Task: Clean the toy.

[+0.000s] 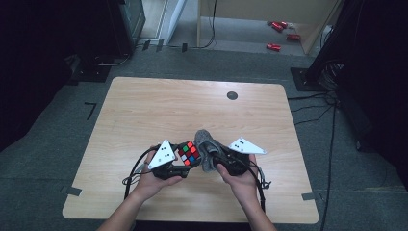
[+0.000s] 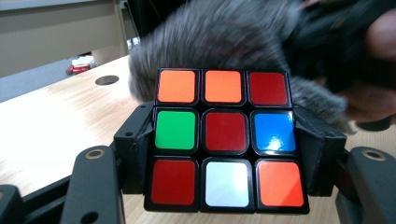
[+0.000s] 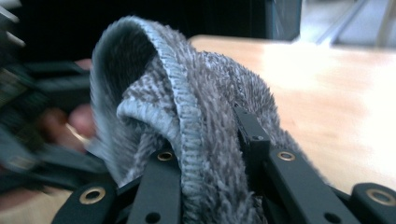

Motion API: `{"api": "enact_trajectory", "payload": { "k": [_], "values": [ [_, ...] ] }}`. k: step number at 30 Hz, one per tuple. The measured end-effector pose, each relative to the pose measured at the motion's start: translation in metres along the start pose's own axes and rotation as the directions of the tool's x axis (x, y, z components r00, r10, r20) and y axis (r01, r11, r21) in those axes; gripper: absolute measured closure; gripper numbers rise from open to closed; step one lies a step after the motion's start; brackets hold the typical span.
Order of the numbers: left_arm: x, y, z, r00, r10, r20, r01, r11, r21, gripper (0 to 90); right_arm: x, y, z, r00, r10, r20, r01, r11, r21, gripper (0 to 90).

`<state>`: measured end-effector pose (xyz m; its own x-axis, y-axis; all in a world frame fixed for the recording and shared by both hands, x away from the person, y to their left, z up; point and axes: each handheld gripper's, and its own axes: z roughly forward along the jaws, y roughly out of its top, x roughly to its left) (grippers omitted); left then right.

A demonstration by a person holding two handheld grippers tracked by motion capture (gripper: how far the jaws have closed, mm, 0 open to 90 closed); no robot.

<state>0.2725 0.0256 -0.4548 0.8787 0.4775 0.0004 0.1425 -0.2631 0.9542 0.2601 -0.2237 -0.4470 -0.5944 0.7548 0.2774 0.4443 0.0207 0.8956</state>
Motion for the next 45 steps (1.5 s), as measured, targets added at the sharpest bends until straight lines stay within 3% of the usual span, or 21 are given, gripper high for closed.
{"api": "enact_trajectory", "payload": {
  "k": [5, 6, 8, 10, 14, 16, 20, 22, 28, 34, 36, 37, 40, 43, 45],
  "values": [
    [-0.001, -0.003, 0.003, 0.9998, 0.019, -0.005, -0.019, 0.9996, 0.019, 34.9, 0.009, 0.007, -0.006, 0.9991, -0.031, -0.030, 0.030, 0.999, -0.035, 75.2],
    [-0.002, -0.002, 0.003, 0.9999, 0.015, 0.003, -0.015, 0.9998, 0.012, 34.9, 0.018, 0.012, -0.010, 0.9964, -0.073, -0.042, 0.070, 0.995, -0.066, 75.3],
    [-0.002, 0.000, 0.001, 0.9999, 0.015, 0.008, -0.015, 0.9999, -0.002, 34.9, 0.021, 0.013, -0.010, 0.9958, -0.085, -0.034, 0.083, 0.994, -0.071, 75.5],
    [-0.002, 0.001, -0.002, 0.9998, 0.020, 0.008, -0.020, 0.9997, -0.010, 34.9, 0.019, 0.011, -0.008, 0.9967, -0.071, -0.040, 0.068, 0.995, -0.074, 75.8],
    [0.002, 0.000, -0.003, 0.9999, 0.000, 0.010, 0.001, 1.0000, -0.009, 34.9, 0.005, 0.001, 0.000, 0.9995, -0.031, -0.012, 0.031, 0.999, -0.008, 75.7],
    [0.002, -0.001, -0.002, 0.9999, 0.002, 0.013, -0.002, 1.0000, -0.003, 34.9, 0.005, 0.001, 0.000, 0.9993, -0.036, -0.010, 0.036, 0.999, 0.000, 75.7],
    [-0.002, -0.002, 0.001, 0.9996, 0.020, 0.021, -0.020, 0.9997, 0.010, 34.9, 0.020, 0.010, -0.007, 0.9949, -0.094, -0.036, 0.092, 0.995, -0.048, 75.7],
    [-0.003, 0.000, 0.001, 0.9997, 0.019, 0.018, -0.019, 0.9998, 0.004, 34.9, 0.024, 0.013, -0.009, 0.9927, -0.119, -0.023, 0.117, 0.992, -0.052, 75.6],
    [0.001, 0.000, -0.003, 0.9998, -0.002, 0.020, 0.003, 1.0000, -0.005, 34.9, 0.007, 0.001, -0.002, 0.9985, -0.053, -0.014, 0.052, 0.998, -0.021, 75.7],
    [-0.003, -0.002, 0.002, 0.9995, 0.020, 0.025, -0.021, 0.9997, 0.014, 34.9, 0.024, 0.011, -0.009, 0.9931, -0.113, -0.032, 0.110, 0.992, -0.066, 75.8],
    [-0.005, -0.001, 0.001, 0.9993, 0.030, 0.021, -0.031, 0.9995, 0.007, 34.9, 0.023, 0.011, -0.008, 0.9935, -0.110, -0.030, 0.108, 0.992, -0.065, 75.9],
    [-0.004, 0.000, 0.000, 0.9993, 0.031, 0.021, -0.031, 0.9995, 0.003, 34.9, 0.018, 0.008, -0.006, 0.9959, -0.085, -0.031, 0.083, 0.995, -0.060, 75.9],
    [0.000, 0.002, -0.004, 0.9999, 0.008, 0.008, -0.008, 0.9998, -0.019, 34.9, 0.007, 0.002, -0.004, 0.9986, -0.052, 0.009, 0.052, 0.998, -0.032, 76.0],
    [0.008, 0.004, -0.011, 0.9992, -0.032, -0.023, 0.030, 0.9977, -0.061, 34.9, -0.006, -0.003, -0.004, 0.9999, 0.001, 0.015, 0.000, 0.999, -0.035, 76.0],
    [0.016, 0.005, -0.018, 0.9973, -0.061, -0.040, 0.057, 0.9936, -0.098, 34.9, -0.011, -0.006, -0.003, 0.9998, 0.001, 0.018, 0.000, 0.999, -0.034, 75.9]
  ]
}}
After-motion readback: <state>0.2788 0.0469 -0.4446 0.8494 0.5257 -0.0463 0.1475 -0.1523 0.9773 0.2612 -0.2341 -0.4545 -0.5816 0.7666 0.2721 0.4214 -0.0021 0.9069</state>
